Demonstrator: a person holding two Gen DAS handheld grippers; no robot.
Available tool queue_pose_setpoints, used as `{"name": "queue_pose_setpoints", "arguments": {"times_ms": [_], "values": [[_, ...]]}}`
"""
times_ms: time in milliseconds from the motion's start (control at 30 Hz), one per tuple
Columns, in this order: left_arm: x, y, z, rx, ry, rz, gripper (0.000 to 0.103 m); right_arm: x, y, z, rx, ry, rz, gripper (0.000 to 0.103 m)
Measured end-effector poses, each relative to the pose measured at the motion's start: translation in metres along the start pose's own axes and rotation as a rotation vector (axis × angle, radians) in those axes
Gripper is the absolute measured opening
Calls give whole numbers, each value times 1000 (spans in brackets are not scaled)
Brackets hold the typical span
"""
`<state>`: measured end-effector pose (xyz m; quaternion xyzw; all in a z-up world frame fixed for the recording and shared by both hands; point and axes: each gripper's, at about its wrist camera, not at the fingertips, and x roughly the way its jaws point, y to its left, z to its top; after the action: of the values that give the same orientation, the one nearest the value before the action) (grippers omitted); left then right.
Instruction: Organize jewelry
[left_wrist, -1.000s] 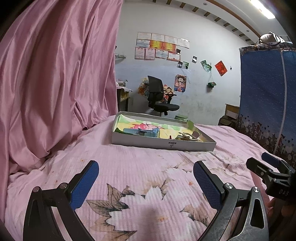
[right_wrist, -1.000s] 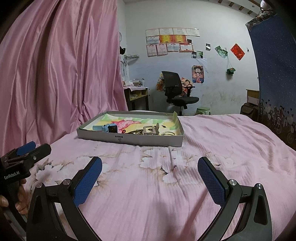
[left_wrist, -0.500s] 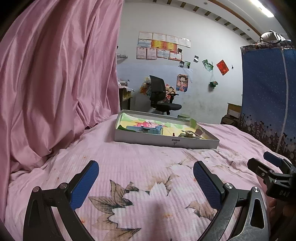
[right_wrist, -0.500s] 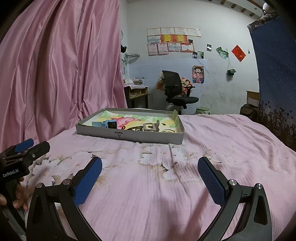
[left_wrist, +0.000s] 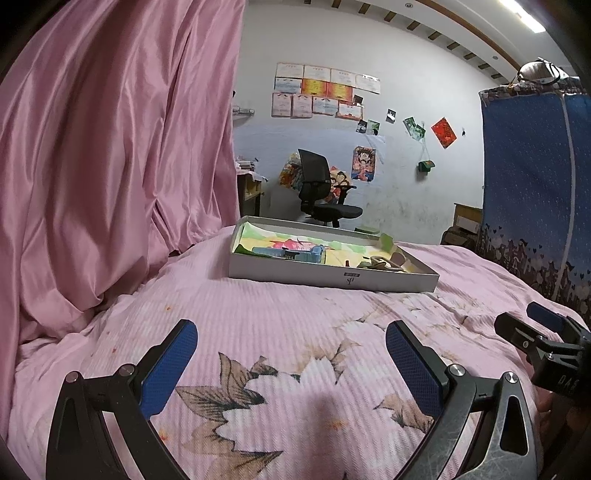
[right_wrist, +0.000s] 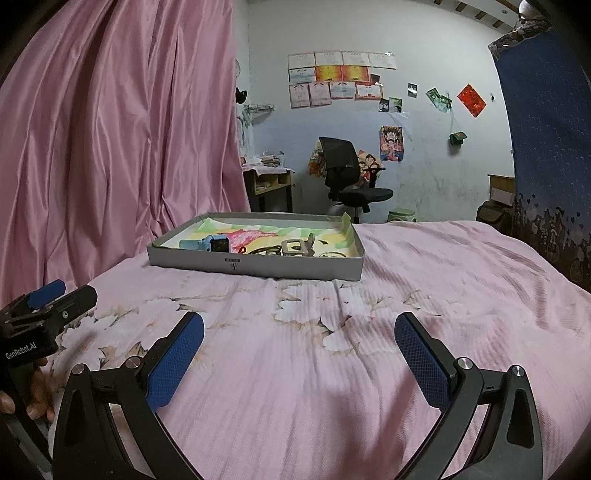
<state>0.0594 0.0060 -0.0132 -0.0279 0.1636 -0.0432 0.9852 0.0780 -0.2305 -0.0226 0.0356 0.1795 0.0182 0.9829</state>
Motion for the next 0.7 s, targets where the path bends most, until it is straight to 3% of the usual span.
{"name": "queue_pose_setpoints", "arguments": {"times_ms": [700], "values": [[-1, -1, -1, 2, -11, -1, 103, -5, 3, 2, -3, -30, -6, 102]]}}
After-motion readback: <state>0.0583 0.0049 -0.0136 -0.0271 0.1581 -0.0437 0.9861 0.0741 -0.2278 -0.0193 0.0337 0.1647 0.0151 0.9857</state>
